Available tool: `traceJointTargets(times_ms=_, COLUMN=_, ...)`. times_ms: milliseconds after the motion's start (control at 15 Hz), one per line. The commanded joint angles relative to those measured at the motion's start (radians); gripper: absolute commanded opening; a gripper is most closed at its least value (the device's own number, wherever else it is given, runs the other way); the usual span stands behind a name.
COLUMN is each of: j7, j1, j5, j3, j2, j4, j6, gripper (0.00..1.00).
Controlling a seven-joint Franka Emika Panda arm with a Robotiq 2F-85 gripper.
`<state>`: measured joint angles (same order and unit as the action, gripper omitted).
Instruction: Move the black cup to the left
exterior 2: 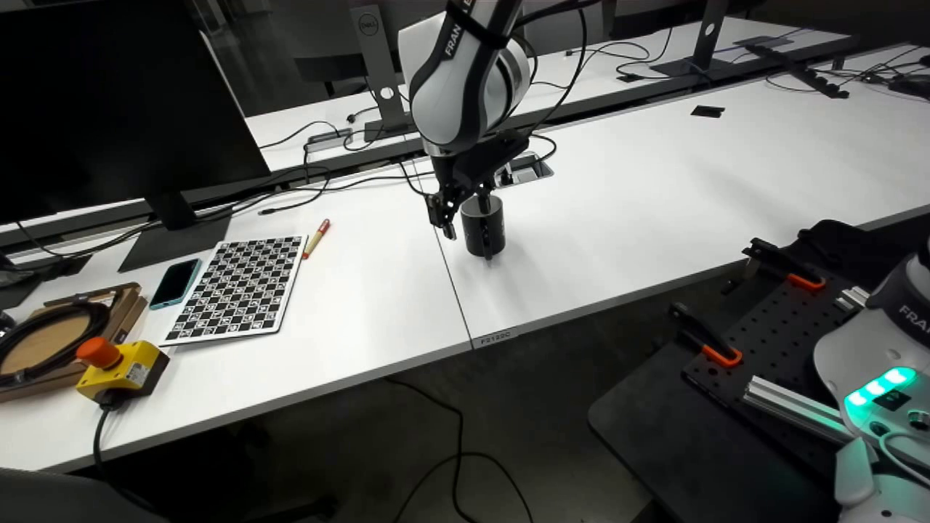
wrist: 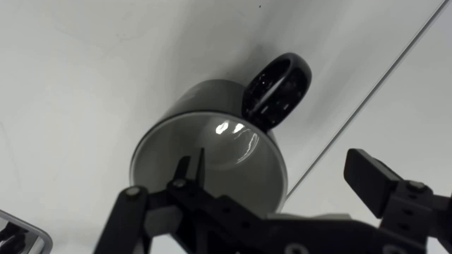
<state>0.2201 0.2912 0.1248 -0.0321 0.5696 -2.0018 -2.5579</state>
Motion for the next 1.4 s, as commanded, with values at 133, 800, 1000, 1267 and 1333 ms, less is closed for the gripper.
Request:
traceJointTargets(times_ms=133, j7=0.003, j1=-0.009, j5=0.002, j3=-0.003, j2=-0.074, j4=-0.023, j6=-0.015, gripper=1.00)
traceJointTargets(times_ms=800, j7=0.049, j1=-0.024, j5=0.050, j3=0.047, j2=-0.188, j4=-0.057, j6=-0.025, gripper=1.00)
traceJointTargets(times_ms=1000, j7=0.053, j1=-0.052, j5=0.040, j3=0.060, j2=-0.212, j4=-0.078, j6=-0.038, gripper=1.00)
traceJointTargets(times_ms=1267, j7=0.040, j1=-0.094, j5=0.016, j3=0.056, j2=-0.237, j4=-0.096, j6=-0.045, gripper=1.00)
traceJointTargets(times_ms=1333, j7=0.034, j1=-0.102, j5=0.009, j3=0.052, j2=-0.244, j4=-0.102, j6=-0.050, gripper=1.00)
